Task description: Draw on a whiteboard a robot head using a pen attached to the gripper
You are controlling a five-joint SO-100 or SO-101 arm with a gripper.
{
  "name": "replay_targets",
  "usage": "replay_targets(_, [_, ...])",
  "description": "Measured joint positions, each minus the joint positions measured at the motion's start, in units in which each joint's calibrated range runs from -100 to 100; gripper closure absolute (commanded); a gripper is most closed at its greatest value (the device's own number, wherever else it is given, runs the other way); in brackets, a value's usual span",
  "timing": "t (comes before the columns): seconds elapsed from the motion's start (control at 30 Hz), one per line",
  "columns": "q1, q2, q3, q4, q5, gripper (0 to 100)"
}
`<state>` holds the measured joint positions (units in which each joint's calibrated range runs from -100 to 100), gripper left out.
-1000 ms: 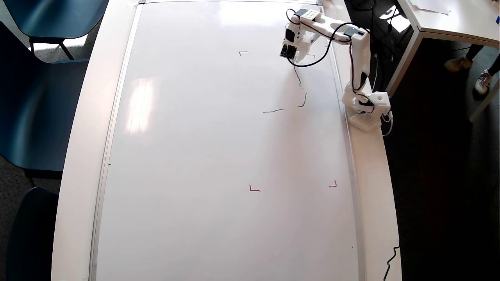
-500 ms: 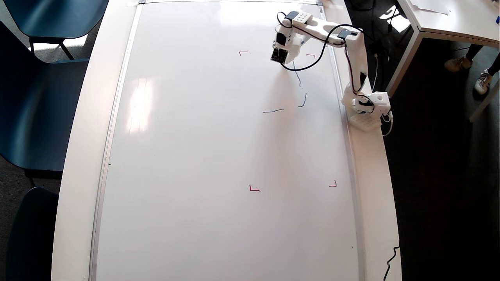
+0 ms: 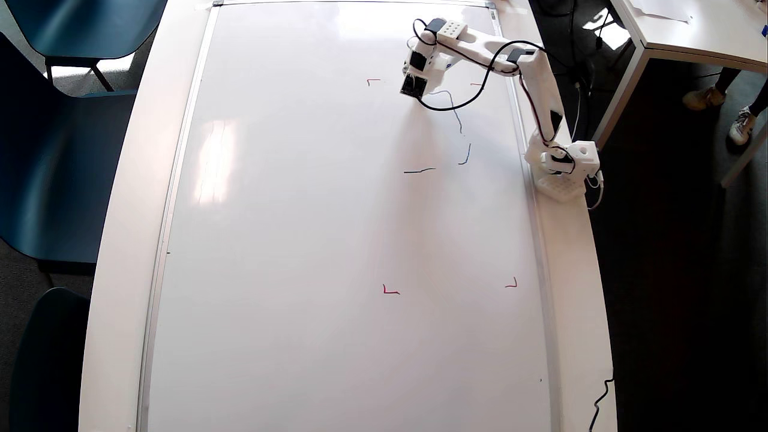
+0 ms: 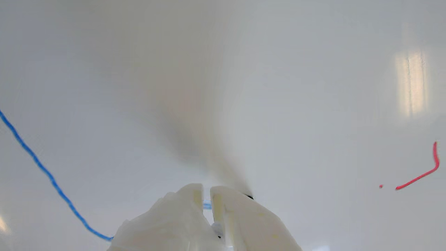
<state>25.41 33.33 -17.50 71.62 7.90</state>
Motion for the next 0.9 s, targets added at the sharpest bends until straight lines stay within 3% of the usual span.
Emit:
replay_targets(0.33, [-3.92, 5.42, -9.59, 0.84, -2.59, 99])
replay_targets(0.9, [-9.80, 6.18, -10.42, 0.42, -4.23, 99])
